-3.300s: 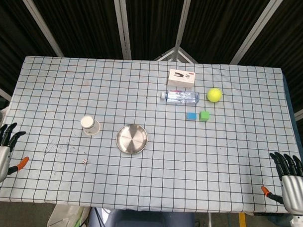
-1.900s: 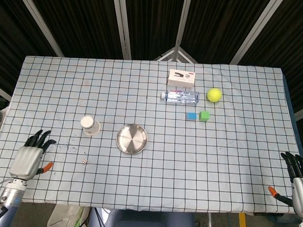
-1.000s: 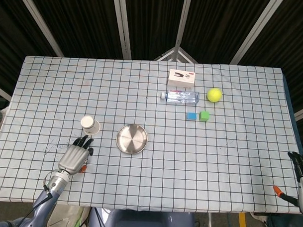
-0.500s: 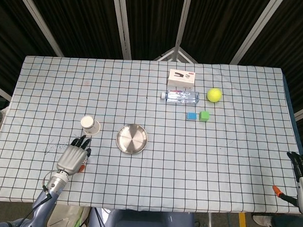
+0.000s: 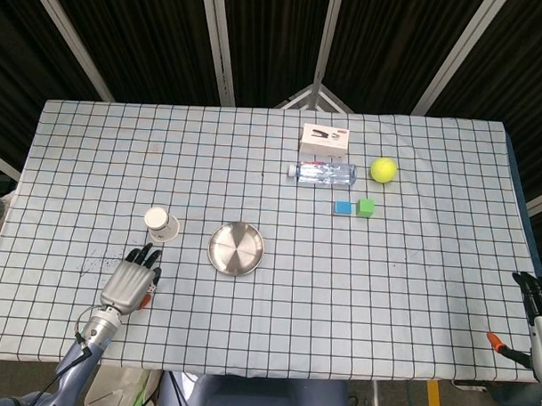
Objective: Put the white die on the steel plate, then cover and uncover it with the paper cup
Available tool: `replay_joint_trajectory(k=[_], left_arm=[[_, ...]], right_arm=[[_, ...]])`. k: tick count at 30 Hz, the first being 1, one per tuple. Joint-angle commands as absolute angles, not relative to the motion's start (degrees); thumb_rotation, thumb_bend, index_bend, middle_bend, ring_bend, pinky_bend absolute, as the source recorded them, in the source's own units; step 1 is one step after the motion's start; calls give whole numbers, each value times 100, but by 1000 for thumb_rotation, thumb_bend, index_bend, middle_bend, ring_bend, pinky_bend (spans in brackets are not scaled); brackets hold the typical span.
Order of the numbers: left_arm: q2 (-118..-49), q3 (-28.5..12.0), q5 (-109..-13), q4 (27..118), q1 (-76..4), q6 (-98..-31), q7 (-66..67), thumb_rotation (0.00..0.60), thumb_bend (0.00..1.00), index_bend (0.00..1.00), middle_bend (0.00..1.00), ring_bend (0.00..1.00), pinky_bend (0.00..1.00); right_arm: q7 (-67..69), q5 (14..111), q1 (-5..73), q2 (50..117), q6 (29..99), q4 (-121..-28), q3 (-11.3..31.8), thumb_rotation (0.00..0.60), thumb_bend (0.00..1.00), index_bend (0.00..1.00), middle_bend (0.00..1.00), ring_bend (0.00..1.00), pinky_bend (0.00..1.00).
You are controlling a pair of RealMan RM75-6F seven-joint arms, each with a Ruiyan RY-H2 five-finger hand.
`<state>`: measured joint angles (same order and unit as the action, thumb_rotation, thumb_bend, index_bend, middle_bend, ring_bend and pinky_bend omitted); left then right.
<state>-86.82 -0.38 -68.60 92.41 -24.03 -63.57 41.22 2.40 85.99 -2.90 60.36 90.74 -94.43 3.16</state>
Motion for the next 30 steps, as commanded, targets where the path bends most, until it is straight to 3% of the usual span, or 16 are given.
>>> replay_joint_trajectory(k=[1, 23, 30], left_arm=[[-8691, -23, -6860, 9224, -2410, -6356, 4121, 600, 421, 483, 117, 0, 143], [-8662, 12, -6873, 9255, -2406, -6472, 4034, 600, 524, 576, 164, 0, 143], [-8569, 22, -7528, 9544, -2384, -6722, 3399, 600, 527, 578, 171, 0, 143]], right_arm=[[239, 8600, -291, 6035, 9076, -9445, 317, 600, 126, 130, 137, 95, 20], [239, 8586, -295, 6026, 9066, -9460, 320, 600, 127, 130, 137, 95, 20], [234, 8594, -305, 6016, 9093, -9469, 326, 600, 127, 129, 137, 96, 20]])
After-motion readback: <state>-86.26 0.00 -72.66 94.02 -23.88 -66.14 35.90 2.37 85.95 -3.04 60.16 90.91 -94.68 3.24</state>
